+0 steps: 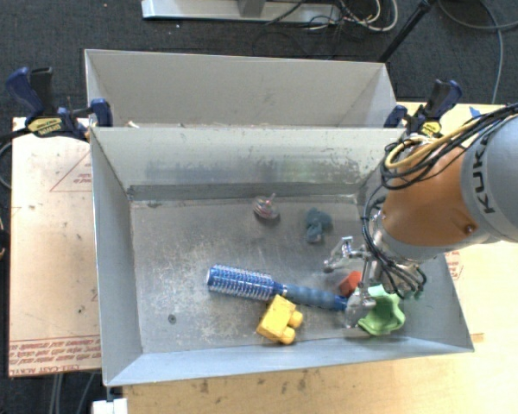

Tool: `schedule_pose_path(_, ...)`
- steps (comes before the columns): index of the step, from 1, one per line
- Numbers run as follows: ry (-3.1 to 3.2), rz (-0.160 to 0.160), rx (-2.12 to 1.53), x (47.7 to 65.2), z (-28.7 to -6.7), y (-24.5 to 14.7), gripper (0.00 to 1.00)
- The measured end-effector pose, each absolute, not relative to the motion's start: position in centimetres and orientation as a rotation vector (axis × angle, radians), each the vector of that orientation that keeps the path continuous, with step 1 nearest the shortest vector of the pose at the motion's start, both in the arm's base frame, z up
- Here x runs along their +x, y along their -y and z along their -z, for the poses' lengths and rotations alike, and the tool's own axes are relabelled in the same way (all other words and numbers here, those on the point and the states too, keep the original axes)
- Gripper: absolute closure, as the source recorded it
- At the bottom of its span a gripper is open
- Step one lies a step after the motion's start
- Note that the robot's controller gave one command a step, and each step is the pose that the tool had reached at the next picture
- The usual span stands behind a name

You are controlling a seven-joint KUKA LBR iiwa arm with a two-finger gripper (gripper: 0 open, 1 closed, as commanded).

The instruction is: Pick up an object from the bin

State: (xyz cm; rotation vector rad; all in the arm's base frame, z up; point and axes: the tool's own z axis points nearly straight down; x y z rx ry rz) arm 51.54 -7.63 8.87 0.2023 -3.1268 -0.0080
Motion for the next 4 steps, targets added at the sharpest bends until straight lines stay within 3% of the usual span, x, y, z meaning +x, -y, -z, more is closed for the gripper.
schedule_pose_path(1,3.107,-0.005,0.525,55.4,-18.4,11.3,0.0)
schedule_pose_path(2,3.001,-0.007,0.945,54.3,-7.4,-2.3,0.0)
schedule_pose_path(3,3.063,-0.005,0.761,52.0,-7.5,-7.1,0.0)
schedule_pose_path(4,3.067,-0.003,0.762,52.1,-7.7,-7.2,1.0)
